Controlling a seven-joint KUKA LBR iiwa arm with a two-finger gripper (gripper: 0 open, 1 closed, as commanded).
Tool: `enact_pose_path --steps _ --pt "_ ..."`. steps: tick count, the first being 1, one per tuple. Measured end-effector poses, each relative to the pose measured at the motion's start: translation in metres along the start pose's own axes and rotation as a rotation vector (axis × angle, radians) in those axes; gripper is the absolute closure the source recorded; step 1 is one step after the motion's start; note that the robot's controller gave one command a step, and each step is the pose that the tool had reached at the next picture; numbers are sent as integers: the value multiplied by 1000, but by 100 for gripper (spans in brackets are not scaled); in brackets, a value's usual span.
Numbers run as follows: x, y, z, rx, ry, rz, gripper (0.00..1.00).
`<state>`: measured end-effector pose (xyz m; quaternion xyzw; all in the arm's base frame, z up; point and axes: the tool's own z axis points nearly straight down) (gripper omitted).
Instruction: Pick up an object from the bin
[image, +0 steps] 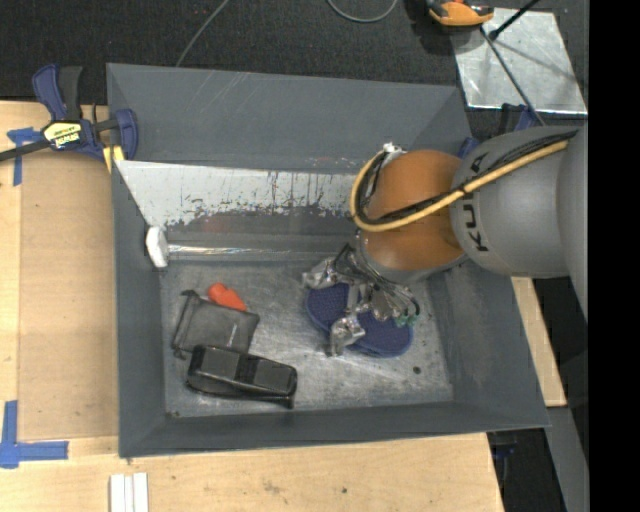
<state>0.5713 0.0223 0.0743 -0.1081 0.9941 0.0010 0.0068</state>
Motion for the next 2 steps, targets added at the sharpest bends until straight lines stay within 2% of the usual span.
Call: enact_pose_path --steps 1,2 --pt "-3 2 -2 2 -11 -2 100" --pt "11 17 -148 2 2 -36 100"
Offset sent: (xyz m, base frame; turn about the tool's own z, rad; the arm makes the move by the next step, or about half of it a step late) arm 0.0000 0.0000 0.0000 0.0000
